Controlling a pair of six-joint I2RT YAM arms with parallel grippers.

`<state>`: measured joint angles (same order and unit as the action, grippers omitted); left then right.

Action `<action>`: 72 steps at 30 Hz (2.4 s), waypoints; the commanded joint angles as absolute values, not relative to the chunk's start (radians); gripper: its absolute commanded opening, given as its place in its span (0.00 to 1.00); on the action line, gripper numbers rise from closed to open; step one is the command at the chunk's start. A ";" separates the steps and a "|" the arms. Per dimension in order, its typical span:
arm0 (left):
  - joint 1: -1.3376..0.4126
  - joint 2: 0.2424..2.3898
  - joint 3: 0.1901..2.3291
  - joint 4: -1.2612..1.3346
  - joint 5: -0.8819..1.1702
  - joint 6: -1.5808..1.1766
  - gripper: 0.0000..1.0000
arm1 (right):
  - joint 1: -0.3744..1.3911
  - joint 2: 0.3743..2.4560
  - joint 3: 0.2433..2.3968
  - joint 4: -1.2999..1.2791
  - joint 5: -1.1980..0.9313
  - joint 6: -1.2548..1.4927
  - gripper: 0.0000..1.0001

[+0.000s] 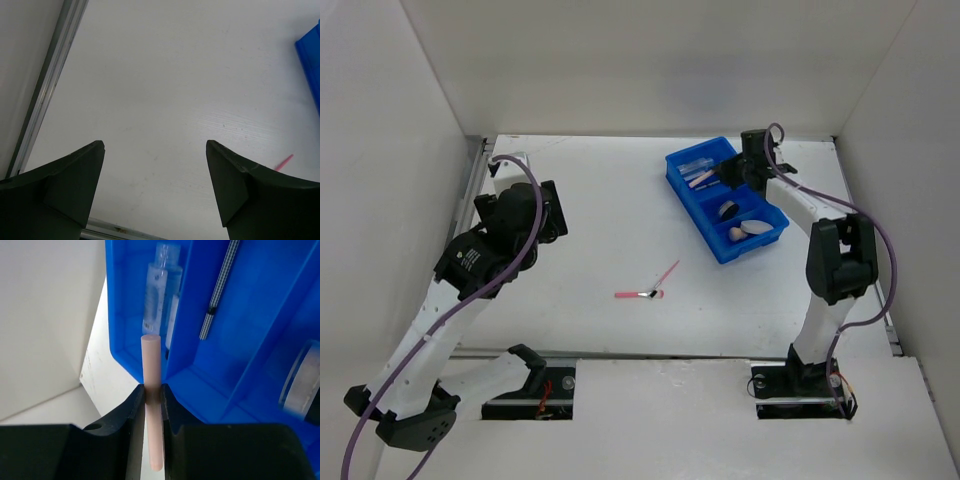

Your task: Organize the makeup

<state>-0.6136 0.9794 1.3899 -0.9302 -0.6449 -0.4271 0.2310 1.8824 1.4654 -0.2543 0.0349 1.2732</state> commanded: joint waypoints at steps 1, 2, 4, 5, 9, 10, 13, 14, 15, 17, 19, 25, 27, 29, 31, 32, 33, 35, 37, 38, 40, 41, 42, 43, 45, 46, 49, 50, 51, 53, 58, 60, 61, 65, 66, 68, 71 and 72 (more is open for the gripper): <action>-0.614 0.976 1.430 -0.948 -0.686 -0.417 0.80 | 0.200 1.896 1.500 -0.195 0.080 1.318 0.01; -0.614 0.976 1.430 -0.948 -0.686 -0.417 0.80 | 0.199 1.896 1.500 -0.195 0.080 1.318 0.01; -0.614 0.976 1.430 -0.948 -0.695 -0.417 0.80 | 0.199 1.905 1.500 -0.195 0.080 1.318 0.01; -0.614 0.976 1.430 -0.948 -0.695 -0.417 0.80 | 0.190 1.905 1.500 -0.210 0.089 1.318 0.01; -0.614 0.985 1.430 -0.948 -0.695 -0.417 0.80 | 0.190 1.914 1.489 -0.210 0.110 1.318 0.08; -0.614 0.985 1.430 -0.948 -0.695 -0.417 0.80 | 0.190 1.914 1.489 -0.210 0.110 1.307 0.10; -0.614 0.985 1.430 -0.948 -0.695 -0.417 0.80 | 0.190 1.927 1.502 -0.210 0.110 1.296 0.30; -0.614 0.985 1.430 -0.948 -0.695 -0.417 0.80 | 0.190 1.927 1.511 -0.210 0.110 1.286 0.42; -0.614 0.985 1.430 -0.948 -0.695 -0.417 0.80 | 0.190 1.927 1.511 -0.210 0.110 1.273 0.47; -0.614 0.985 1.430 -0.948 -0.695 -0.417 0.80 | 0.190 1.927 1.523 -0.210 0.110 1.260 0.56; -0.614 0.985 1.430 -0.948 -0.695 -0.417 0.80 | 0.190 1.916 1.534 -0.210 0.120 1.235 0.61; -0.614 0.976 1.430 -0.948 -0.686 -0.417 0.80 | 0.204 1.786 1.530 -0.178 0.043 1.029 0.54; -0.614 0.976 1.430 -0.948 -0.686 -0.417 0.80 | 0.259 1.743 1.519 -0.178 -0.006 0.823 0.47; -0.614 0.966 1.430 -0.948 -0.686 -0.417 0.80 | 0.311 1.700 1.519 -0.288 -0.017 0.630 0.45; -0.614 0.966 1.442 -0.948 -0.673 -0.417 0.80 | 0.423 1.678 1.502 -0.380 0.041 0.525 0.46; -0.614 0.966 1.442 -0.939 -0.661 -0.417 0.80 | 0.466 1.655 1.484 -0.431 0.087 0.497 0.49; -0.614 0.966 1.451 -0.939 -0.661 -0.417 0.80 | 0.510 1.643 1.455 -0.486 0.121 0.454 0.50; -0.614 0.966 1.451 -0.927 -0.661 -0.417 0.80 | 0.630 1.615 1.351 -0.523 0.208 0.454 0.50; -0.614 0.966 1.442 -0.916 -0.661 -0.417 0.80 | 0.696 1.565 1.272 -0.500 0.190 0.416 0.50; -0.614 0.966 1.442 -0.916 -0.661 -0.417 0.80 | 0.754 1.546 1.196 -0.480 0.146 0.399 0.50; -0.614 0.966 1.442 -0.916 -0.670 -0.417 0.80 | 0.805 1.523 1.149 -0.453 0.137 0.384 0.50; -0.614 0.966 1.442 -0.916 -0.670 -0.417 0.80 | 0.830 1.523 1.137 -0.453 0.127 0.383 0.50; -0.614 0.966 1.442 -0.916 -0.670 -0.417 0.80 | 0.830 1.537 1.146 -0.468 0.127 0.383 0.50; -0.614 0.966 1.442 -0.916 -0.670 -0.417 0.80 | 0.830 1.578 1.163 -0.510 0.127 0.446 0.50; -0.614 0.966 1.442 -0.916 -0.661 -0.417 0.80 | 0.830 1.618 1.221 -0.546 0.117 0.539 0.49; -0.614 0.966 1.442 -0.916 -0.661 -0.417 0.80 | 0.830 1.649 1.236 -0.546 0.100 0.593 0.45; -0.614 0.956 1.442 -0.916 -0.661 -0.417 0.80 | 0.830 1.722 1.281 -0.558 0.077 0.793 0.45; -0.614 0.956 1.442 -0.928 -0.661 -0.417 0.80 | 0.830 1.744 1.293 -0.584 0.077 0.875 0.45; -0.614 0.956 1.442 -0.928 -0.661 -0.426 0.80 | 0.830 1.767 1.310 -0.598 0.086 0.903 0.45; -0.614 0.934 1.442 -0.928 -0.661 -0.426 0.80 | 0.830 1.816 1.335 -0.614 0.095 0.962 0.45; -0.614 0.925 1.431 -0.939 -0.661 -0.426 0.80 | 0.787 1.836 1.309 -0.641 0.143 1.071 0.48; -0.614 0.925 1.431 -0.939 -0.661 -0.426 0.80 | 0.766 1.821 1.260 -0.629 0.127 1.083 0.55; -0.614 0.925 1.421 -0.939 -0.661 -0.426 0.80 | 0.755 1.803 1.241 -0.596 0.114 1.097 0.56; -0.614 0.925 1.411 -0.930 -0.661 -0.417 0.80 | 0.744 1.812 1.209 -0.560 0.080 1.097 0.57; -0.614 0.925 1.411 -0.930 -0.661 -0.417 0.80 | 0.744 1.837 1.218 -0.560 0.080 1.097 0.56; -0.614 0.925 1.411 -0.930 -0.661 -0.417 0.80 | 0.744 1.861 1.232 -0.560 0.071 1.097 0.54; -0.614 0.925 1.402 -0.930 -0.661 -0.408 0.80 | 0.744 1.879 1.243 -0.549 0.071 1.097 0.51; -0.614 0.925 1.402 -0.930 -0.661 -0.408 0.80 | 0.744 1.879 1.252 -0.540 0.071 1.088 0.51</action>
